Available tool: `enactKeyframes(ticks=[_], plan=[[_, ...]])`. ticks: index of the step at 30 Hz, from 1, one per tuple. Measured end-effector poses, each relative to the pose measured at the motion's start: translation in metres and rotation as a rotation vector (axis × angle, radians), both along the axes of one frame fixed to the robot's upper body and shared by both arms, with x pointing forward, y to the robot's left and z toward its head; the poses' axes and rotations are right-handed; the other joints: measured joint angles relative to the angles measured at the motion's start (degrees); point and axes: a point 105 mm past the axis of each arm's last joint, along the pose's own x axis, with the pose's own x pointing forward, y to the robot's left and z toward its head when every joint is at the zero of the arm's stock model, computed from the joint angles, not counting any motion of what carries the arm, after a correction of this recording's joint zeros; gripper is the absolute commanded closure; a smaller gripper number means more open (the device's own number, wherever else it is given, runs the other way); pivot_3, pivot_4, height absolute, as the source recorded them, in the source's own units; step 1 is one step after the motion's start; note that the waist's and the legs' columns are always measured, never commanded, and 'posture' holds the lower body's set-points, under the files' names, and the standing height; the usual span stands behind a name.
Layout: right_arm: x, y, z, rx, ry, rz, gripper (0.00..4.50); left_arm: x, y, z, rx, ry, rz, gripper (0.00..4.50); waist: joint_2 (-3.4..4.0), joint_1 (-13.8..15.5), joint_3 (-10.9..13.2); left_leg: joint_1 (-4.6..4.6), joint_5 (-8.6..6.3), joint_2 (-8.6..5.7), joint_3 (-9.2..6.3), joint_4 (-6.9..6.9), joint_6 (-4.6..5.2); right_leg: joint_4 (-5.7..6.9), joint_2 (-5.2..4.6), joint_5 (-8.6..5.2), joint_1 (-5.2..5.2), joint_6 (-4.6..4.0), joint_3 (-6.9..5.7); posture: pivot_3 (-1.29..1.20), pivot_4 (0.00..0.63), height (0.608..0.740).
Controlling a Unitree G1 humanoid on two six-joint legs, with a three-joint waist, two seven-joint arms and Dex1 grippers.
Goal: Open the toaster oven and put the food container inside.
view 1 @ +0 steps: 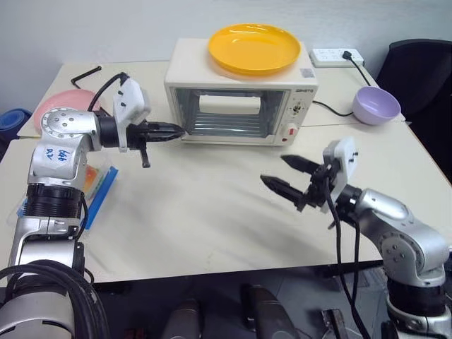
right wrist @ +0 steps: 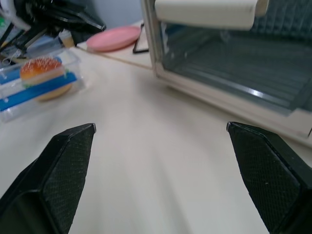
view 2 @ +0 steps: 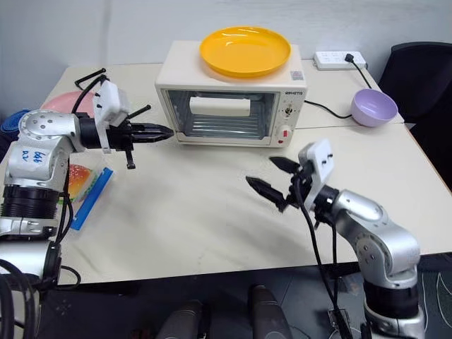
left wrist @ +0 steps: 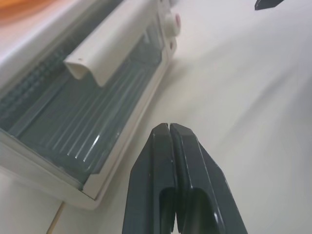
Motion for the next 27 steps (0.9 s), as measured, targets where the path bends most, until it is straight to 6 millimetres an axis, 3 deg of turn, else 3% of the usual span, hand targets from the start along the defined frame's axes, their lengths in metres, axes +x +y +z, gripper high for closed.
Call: enactKeyframes(ticks=[3, 5, 8, 12, 19, 22, 26, 27], plan=[[0.020, 0.010, 0.006, 0.025, -0.014, -0.003, 0.00, -0.011, 0.001, 0.012, -0.084, 0.027, -0.021, 3.34, 0.00, -0.2, 0.0, -0.05, 0.00, 0.02, 0.04, 0.00, 0.00, 0.05, -0.15, 0.00, -0.05, 0.00, 0.03, 0.00, 0.150, 0.740], [0.047, 0.022, 0.012, 0.032, -0.021, -0.018, 0.00, -0.023, 0.012, 0.015, -0.136, 0.053, -0.007, 2.74, 0.00, -0.8, 0.0, -0.01, 0.00, 0.02, 0.12, -0.01, 0.00, 0.13, -0.27, 0.01, -0.08, 0.00, 0.09, 0.00, 0.150, 0.740], [0.077, 0.022, 0.022, 0.028, -0.045, -0.077, 0.00, -0.033, 0.020, 0.016, -0.185, 0.090, 0.012, 1.84, 0.00, -1.1, 0.0, -0.06, 0.00, 0.04, 0.04, -0.06, 0.00, 0.19, -0.30, 0.01, -0.12, -0.01, 0.02, 0.00, 0.150, 0.740], [0.095, 0.025, 0.021, 0.016, -0.048, -0.084, 0.00, -0.042, 0.029, 0.022, -0.208, 0.084, 0.057, 0.65, 0.00, -0.8, 0.0, -0.18, -0.01, 0.01, -0.04, -0.06, -0.01, 0.10, -0.38, 0.00, -0.13, -0.01, -0.04, 0.00, 0.150, 0.740], [0.090, 0.041, 0.027, 0.015, -0.072, 0.037, 0.00, -0.040, 0.037, 0.024, -0.226, 0.050, 0.138, 0.65, 0.00, -0.7, 0.0, -0.19, -0.01, 0.00, -0.04, -0.05, -0.02, 0.10, -0.40, 0.01, -0.13, 0.00, -0.07, 0.00, 0.150, 0.740], [0.077, 0.049, 0.031, 0.024, -0.096, 0.107, 0.00, -0.039, 0.038, 0.023, -0.222, 0.044, 0.151, 0.65, 0.00, -0.8, 0.0, -0.19, -0.01, 0.01, -0.05, -0.06, -0.02, 0.12, -0.38, 0.01, -0.14, 0.00, -0.07, 0.00, 0.150, 0.740], [0.064, 0.051, 0.019, 0.026, -0.074, 0.150, 0.00, -0.033, 0.041, 0.023, -0.194, 0.018, 0.188, 0.65, 0.01, -1.2, 0.0, -0.18, -0.02, 0.02, 0.00, -0.06, -0.04, 0.14, -0.37, 0.01, -0.17, 0.00, -0.04, 0.00, 0.150, 0.740], [0.060, 0.051, 0.017, 0.028, -0.069, 0.159, 0.00, -0.027, 0.042, 0.025, -0.191, 0.003, 0.210, 0.94, 0.00, -1.2, 0.0, -0.18, -0.02, 0.02, -0.01, -0.05, -0.05, 0.16, -0.36, 0.01, -0.17, 0.00, -0.06, 0.00, 0.150, 0.740]])
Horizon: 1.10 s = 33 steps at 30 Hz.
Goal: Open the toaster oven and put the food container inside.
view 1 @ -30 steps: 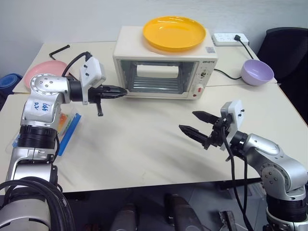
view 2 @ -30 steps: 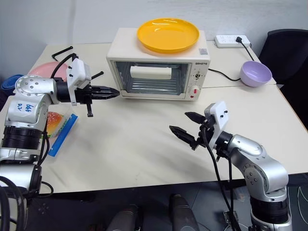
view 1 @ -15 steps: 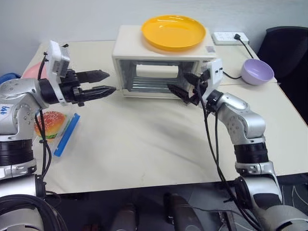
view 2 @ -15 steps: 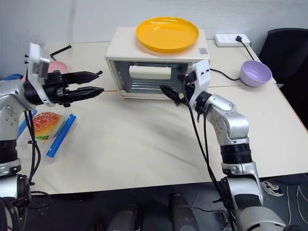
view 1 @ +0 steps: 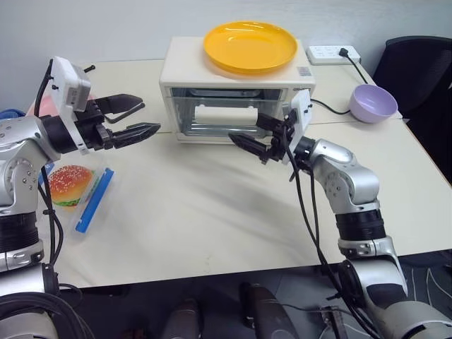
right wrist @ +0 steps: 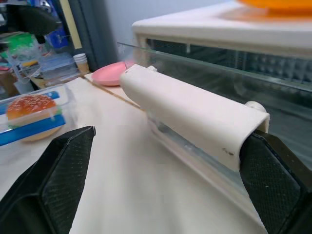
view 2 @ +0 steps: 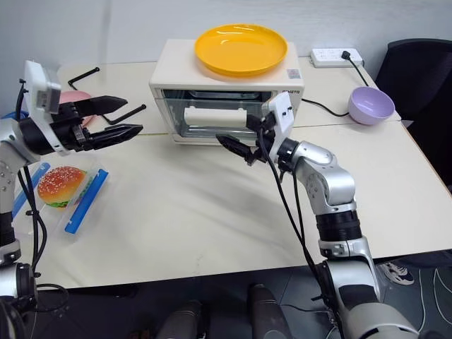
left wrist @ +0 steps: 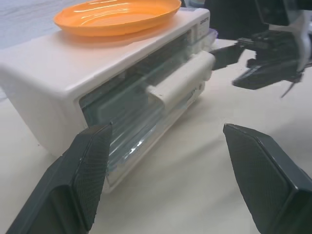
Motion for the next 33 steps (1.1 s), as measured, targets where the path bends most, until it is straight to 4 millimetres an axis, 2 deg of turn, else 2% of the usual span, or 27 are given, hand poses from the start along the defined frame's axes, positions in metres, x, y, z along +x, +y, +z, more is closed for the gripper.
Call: enactKeyframes(ticks=[2, 7, 13, 17, 21, 28, 31, 33], plan=[[-0.005, 0.000, -0.003, -0.002, 0.008, 0.007, 0.00, 0.008, 0.001, 0.005, 0.005, -0.027, 0.027, 1.20, 0.00, 0.0, 0.0, 0.02, 0.00, -0.01, 0.00, 0.00, 0.00, 0.03, 0.01, 0.00, 0.00, 0.00, 0.00, 0.00, 0.150, 0.740], [-0.020, -0.001, -0.015, -0.008, 0.034, 0.027, 0.00, 0.027, -0.004, 0.014, 0.020, -0.073, 0.046, 2.72, 0.00, -0.1, 0.0, 0.01, 0.00, 0.01, 0.06, -0.03, 0.00, -0.01, 0.06, 0.00, -0.03, 0.00, 0.03, 0.00, 0.150, 0.740], [-0.031, -0.001, -0.030, -0.027, 0.060, 0.028, 0.00, 0.047, -0.017, 0.004, 0.123, -0.066, 0.003, 4.48, 0.00, 0.0, 0.0, 0.05, 0.00, 0.00, 0.11, 0.00, 0.00, 0.04, 0.10, 0.00, -0.03, -0.01, 0.05, 0.00, 0.150, 0.740], [-0.034, 0.000, -0.034, -0.033, 0.068, 0.022, 0.00, 0.053, -0.028, -0.008, 0.185, -0.031, -0.063, 4.48, 0.00, -0.2, 0.0, 0.06, 0.00, 0.02, 0.17, 0.00, 0.00, 0.06, 0.15, 0.00, -0.04, -0.01, 0.11, 0.00, 0.150, 0.740], [-0.035, -0.001, -0.036, -0.033, 0.070, 0.007, 0.00, 0.049, -0.035, -0.028, 0.273, 0.028, -0.161, 4.48, 0.00, -0.1, 0.0, 0.06, 0.00, 0.05, 0.14, 0.00, 0.00, 0.06, 0.16, 0.00, -0.04, -0.01, 0.10, 0.00, 0.150, 0.740], [-0.041, -0.007, -0.047, -0.050, 0.097, -0.025, 0.00, 0.046, -0.042, -0.046, 0.335, 0.038, -0.218, 4.48, 0.00, 0.3, 0.0, 0.05, -0.01, -0.01, 0.14, 0.04, 0.01, 0.06, 0.09, 0.00, -0.02, -0.01, 0.10, 0.00, 0.150, 0.740], [-0.049, -0.025, -0.052, -0.096, 0.099, -0.061, 0.00, 0.044, -0.042, -0.056, 0.336, 0.061, -0.224, 4.48, 0.00, 0.8, 0.0, 0.04, -0.01, -0.03, 0.13, 0.05, 0.02, 0.04, 0.11, -0.01, 0.00, 0.00, 0.09, 0.00, 0.150, 0.740], [-0.055, -0.049, -0.057, -0.135, 0.119, -0.111, 0.00, 0.042, -0.039, -0.064, 0.336, 0.085, -0.222, 4.48, 0.00, 1.4, 0.0, 0.03, -0.02, -0.05, 0.13, 0.06, 0.03, 0.00, 0.14, 0.00, 0.02, 0.01, 0.08, 0.00, 0.150, 0.740]])
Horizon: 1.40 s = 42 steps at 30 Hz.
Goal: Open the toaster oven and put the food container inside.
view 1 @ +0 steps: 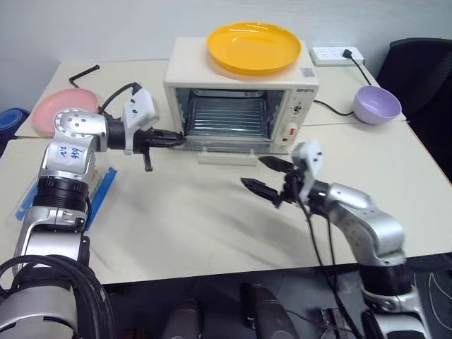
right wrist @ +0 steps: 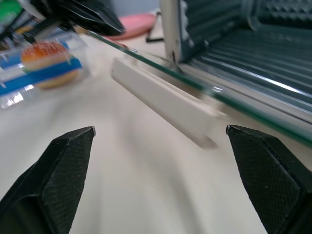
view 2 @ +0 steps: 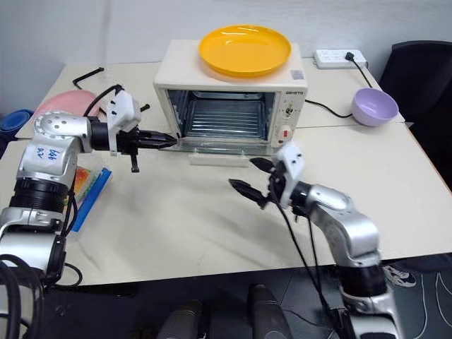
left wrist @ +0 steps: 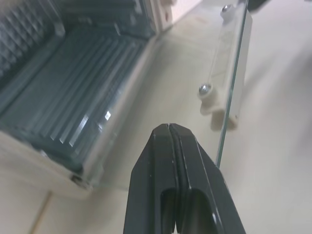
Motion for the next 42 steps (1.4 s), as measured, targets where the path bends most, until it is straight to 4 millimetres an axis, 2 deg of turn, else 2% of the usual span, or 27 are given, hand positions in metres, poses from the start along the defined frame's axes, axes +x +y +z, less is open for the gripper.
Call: enactKeyframes(ticks=[3, 6, 8, 14, 18, 21, 25, 31, 32, 34, 39, 42], plan=[[-0.018, -0.021, -0.001, -0.046, 0.028, 0.007, 0.00, -0.005, 0.003, -0.010, 0.006, 0.023, 0.007, 4.48, 0.00, 0.2, 0.0, 0.01, 0.00, -0.02, -0.01, 0.04, 0.02, -0.04, 0.02, 0.00, 0.04, 0.01, 0.00, 0.00, 0.150, 0.740], [-0.039, -0.028, 0.005, -0.084, 0.049, 0.080, 0.00, -0.012, 0.004, -0.024, 0.014, 0.053, 0.014, 4.48, -0.01, 0.0, 0.0, 0.11, 0.00, 0.01, 0.01, 0.06, 0.02, -0.16, 0.04, -0.01, 0.14, 0.02, 0.04, 0.00, 0.150, 0.740], [-0.046, -0.029, 0.012, -0.082, 0.041, 0.115, 0.00, -0.016, 0.004, -0.036, 0.019, 0.083, 0.027, 4.48, -0.03, -0.1, 0.0, 0.23, 0.00, 0.04, 0.05, 0.06, 0.02, -0.13, 0.04, -0.01, 0.18, 0.02, 0.11, 0.00, 0.150, 0.740], [-0.042, -0.020, 0.035, -0.058, -0.026, 0.149, 0.00, -0.019, 0.004, -0.063, 0.053, 0.125, 0.098, 4.48, -0.08, 0.2, 0.0, 0.23, 0.01, 0.01, -0.01, 0.11, 0.03, -0.08, 0.22, -0.01, 0.21, 0.01, 0.08, 0.00, 0.150, 0.740], [-0.039, -0.010, 0.042, -0.052, -0.048, 0.186, 0.00, -0.018, 0.003, -0.072, 0.071, 0.104, 0.144, 4.48, -0.08, 0.2, 0.0, 0.18, -0.01, 0.01, -0.01, 0.09, 0.05, -0.13, -0.01, -0.01, 0.20, 0.02, 0.08, 0.00, 0.150, 0.740], [-0.036, -0.007, 0.046, -0.040, -0.047, 0.206, 0.00, -0.024, 0.001, -0.072, 0.057, 0.092, 0.162, 3.92, -0.08, 0.1, 0.0, 0.16, -0.03, 0.02, 0.00, 0.07, 0.08, -0.13, -0.10, -0.01, 0.19, 0.02, 0.08, 0.00, 0.150, 0.740], [-0.034, -0.001, 0.056, -0.028, -0.066, 0.257, 0.00, -0.044, 0.009, -0.068, -0.027, 0.116, 0.256, 2.72, -0.08, -0.2, 0.0, 0.15, -0.04, 0.08, 0.01, 0.07, 0.09, -0.15, -0.08, -0.01, 0.15, 0.02, 0.12, 0.00, 0.150, 0.740], [-0.035, 0.008, 0.070, -0.010, -0.087, 0.352, 0.00, -0.083, 0.038, -0.015, -0.332, 0.096, 0.484, 0.80, -0.09, 0.1, 0.0, 0.22, -0.04, 0.08, -0.14, 0.08, 0.09, -0.20, -0.10, -0.02, 0.29, 0.00, 0.04, 0.00, 0.150, 0.740], [-0.034, 0.009, 0.070, -0.011, -0.079, 0.371, 0.00, -0.095, 0.045, -0.010, -0.385, 0.095, 0.538, 0.54, -0.09, -0.1, 0.0, 0.27, -0.04, 0.09, -0.15, 0.07, 0.08, -0.28, -0.09, -0.01, 0.37, 0.01, 0.01, 0.00, 0.150, 0.740], [-0.033, 0.011, 0.067, -0.013, -0.060, 0.398, 0.00, -0.113, 0.055, -0.013, -0.450, 0.121, 0.627, 0.05, -0.09, 0.0, 0.0, 0.33, -0.05, 0.08, -0.21, 0.08, 0.08, -0.32, -0.11, -0.02, 0.49, 0.01, -0.05, 0.00, 0.150, 0.740], [-0.025, 0.017, 0.066, -0.026, -0.028, 0.467, 0.00, -0.164, 0.089, -0.040, -0.664, 0.209, 0.900, 0.05, -0.12, 0.1, -0.1, 0.51, -0.07, 0.08, -0.33, 0.13, 0.04, -0.45, -0.09, -0.03, 0.76, -0.02, -0.13, 0.00, 0.150, 0.740], [-0.023, 0.026, 0.068, -0.030, -0.031, 0.523, 0.00, -0.180, 0.100, -0.038, -0.747, 0.174, 0.989, 0.05, -0.14, 0.3, -0.1, 0.72, -0.08, 0.03, -0.55, 0.13, 0.00, -0.52, -0.02, -0.05, 1.06, -0.07, -0.23, 0.00, 0.150, 0.740]])
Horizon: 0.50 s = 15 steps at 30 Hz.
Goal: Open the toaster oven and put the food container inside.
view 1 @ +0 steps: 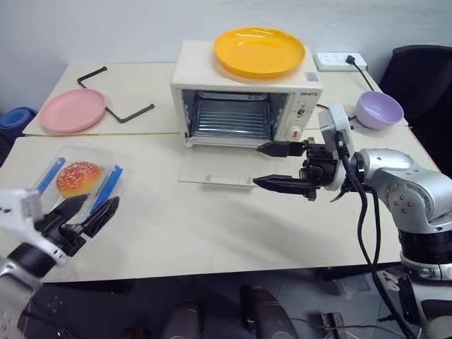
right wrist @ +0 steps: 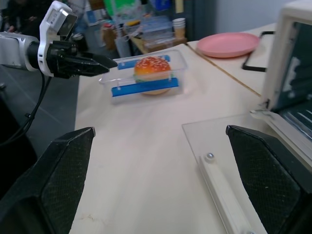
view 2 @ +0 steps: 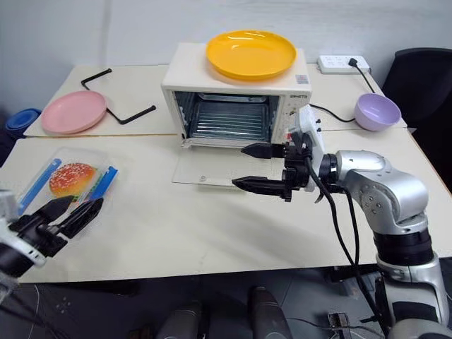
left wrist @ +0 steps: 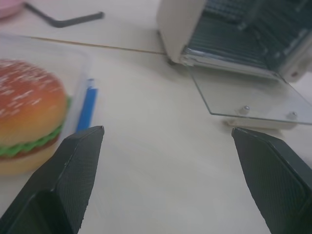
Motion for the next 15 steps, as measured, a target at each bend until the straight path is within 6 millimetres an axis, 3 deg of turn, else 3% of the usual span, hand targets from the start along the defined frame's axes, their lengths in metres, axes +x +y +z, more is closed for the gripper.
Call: enactKeyframes(ticks=[8, 11, 15], plan=[[0.004, 0.008, 0.004, 0.004, -0.022, 0.050, 0.00, -0.026, 0.049, -0.007, -0.236, -0.032, 0.361, 0.05, -0.03, -0.2, 0.0, 0.14, -0.07, 0.04, 0.04, -0.05, -0.14, 0.01, 0.03, -0.03, 0.08, -0.05, -0.09, 0.00, 0.150, 0.740], [0.004, 0.013, 0.001, 0.001, -0.018, 0.056, 0.00, -0.026, 0.072, -0.012, -0.356, -0.054, 0.499, 0.05, -0.05, -0.2, 0.0, 0.19, -0.08, 0.07, 0.01, -0.05, -0.22, 0.07, 0.04, -0.06, 0.09, -0.09, -0.08, 0.00, 0.150, 0.740], [0.005, 0.015, 0.000, 0.005, -0.020, 0.037, 0.00, -0.024, 0.086, -0.024, -0.445, -0.011, 0.587, 0.05, -0.07, -0.2, 0.0, 0.21, -0.12, 0.07, 0.02, -0.06, -0.31, 0.07, 0.00, -0.06, 0.08, -0.10, -0.05, 0.00, 0.150, 0.740]])
